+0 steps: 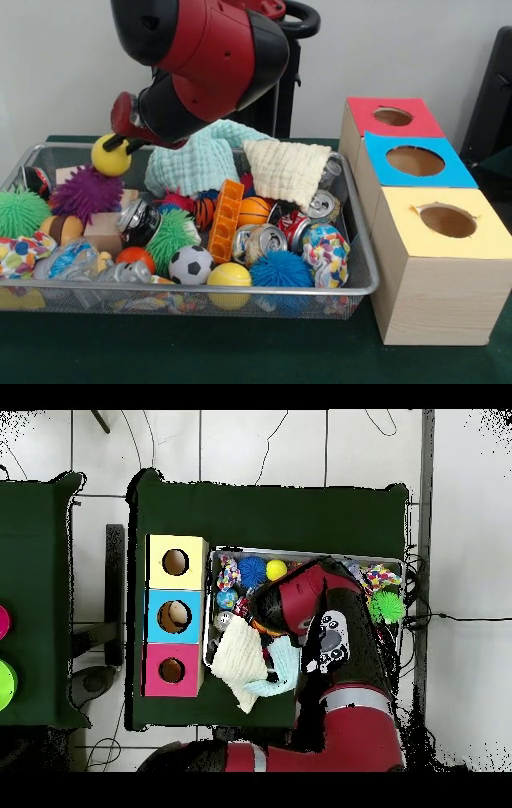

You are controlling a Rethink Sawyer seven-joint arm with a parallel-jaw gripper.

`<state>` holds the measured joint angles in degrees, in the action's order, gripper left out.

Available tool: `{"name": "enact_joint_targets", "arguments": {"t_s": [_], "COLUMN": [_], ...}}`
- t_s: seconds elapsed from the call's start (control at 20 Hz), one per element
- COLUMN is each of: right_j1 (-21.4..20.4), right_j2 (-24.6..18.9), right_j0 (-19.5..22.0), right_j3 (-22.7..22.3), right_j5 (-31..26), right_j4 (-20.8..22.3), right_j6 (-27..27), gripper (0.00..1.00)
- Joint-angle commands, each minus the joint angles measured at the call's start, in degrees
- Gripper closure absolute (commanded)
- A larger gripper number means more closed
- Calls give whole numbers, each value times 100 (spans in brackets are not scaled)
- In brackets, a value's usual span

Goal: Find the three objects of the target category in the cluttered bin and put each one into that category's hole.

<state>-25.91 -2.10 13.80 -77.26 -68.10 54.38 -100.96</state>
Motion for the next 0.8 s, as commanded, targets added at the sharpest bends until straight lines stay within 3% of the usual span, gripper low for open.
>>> {"name": "enact_joint_targets", "arguments": {"t_s": [0.05,0.2,0.45,0.65,0.7,0.8], "right_j1": [337,343,171,211,221,229], "right_j2": [28,164,363,534,578,678], "right_j0": [5,-201,-542,-833,-891,-1045], "right_j3": [-635,-734,-1015,-1124,-1144,-1230], "right_j5": [1464,1500,2710,2925,2964,3019], "right_j4": [236,286,233,121,87,26], "right_j6": [-1054,-1117,-1878,-1893,-1895,-1939], "gripper": [100,100,100,100,0,0]}}
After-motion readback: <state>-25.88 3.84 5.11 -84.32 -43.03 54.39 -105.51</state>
